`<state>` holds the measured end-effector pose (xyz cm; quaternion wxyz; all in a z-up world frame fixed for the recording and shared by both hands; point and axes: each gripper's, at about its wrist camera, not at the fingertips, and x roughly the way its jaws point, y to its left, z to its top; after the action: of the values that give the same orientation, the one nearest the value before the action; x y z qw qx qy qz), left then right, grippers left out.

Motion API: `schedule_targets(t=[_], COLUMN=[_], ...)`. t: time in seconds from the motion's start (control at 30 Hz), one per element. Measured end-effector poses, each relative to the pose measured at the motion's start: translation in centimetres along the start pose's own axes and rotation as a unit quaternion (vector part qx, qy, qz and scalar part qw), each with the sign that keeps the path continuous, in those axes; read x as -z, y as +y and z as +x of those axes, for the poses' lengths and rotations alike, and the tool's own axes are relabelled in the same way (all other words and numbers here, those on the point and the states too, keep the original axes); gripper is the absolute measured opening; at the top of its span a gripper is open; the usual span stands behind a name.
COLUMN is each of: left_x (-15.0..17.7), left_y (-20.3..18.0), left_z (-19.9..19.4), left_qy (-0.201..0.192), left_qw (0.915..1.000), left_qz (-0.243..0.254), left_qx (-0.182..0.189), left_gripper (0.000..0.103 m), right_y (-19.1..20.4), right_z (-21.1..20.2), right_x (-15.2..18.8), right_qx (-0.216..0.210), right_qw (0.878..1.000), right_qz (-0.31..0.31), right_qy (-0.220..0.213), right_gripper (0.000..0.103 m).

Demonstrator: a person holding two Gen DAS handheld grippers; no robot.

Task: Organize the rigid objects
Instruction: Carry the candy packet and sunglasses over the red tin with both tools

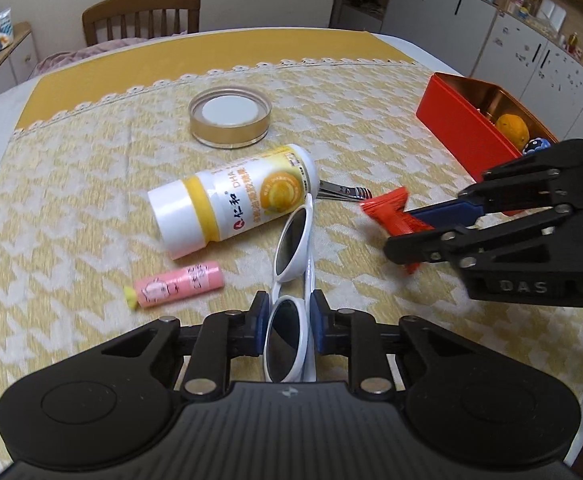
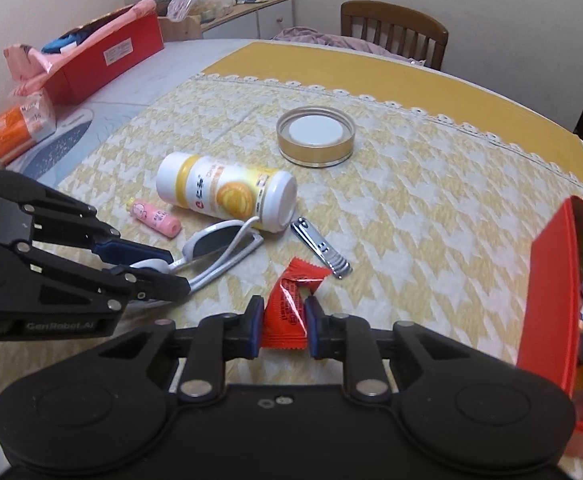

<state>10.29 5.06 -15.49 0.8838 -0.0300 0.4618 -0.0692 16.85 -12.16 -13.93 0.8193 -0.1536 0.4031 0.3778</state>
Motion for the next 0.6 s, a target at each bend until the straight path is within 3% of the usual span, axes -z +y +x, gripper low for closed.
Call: schedule_targets(t=[0.6], left_x=[-0.6], left_y=[-2.6], left_z=[-3.9], left_qy=[-0.022], left_qw=[0.9977], left_qz=[-0.053], left_qx=[0.035], left_gripper=[0.02], right_y=[-1.3], right_z=[-7.3], right_x=[2.4], right_qx=[-0.001], right_qw=[0.998], right_qz=[0.055], right_qy=[-0.033], right_gripper=[0.02])
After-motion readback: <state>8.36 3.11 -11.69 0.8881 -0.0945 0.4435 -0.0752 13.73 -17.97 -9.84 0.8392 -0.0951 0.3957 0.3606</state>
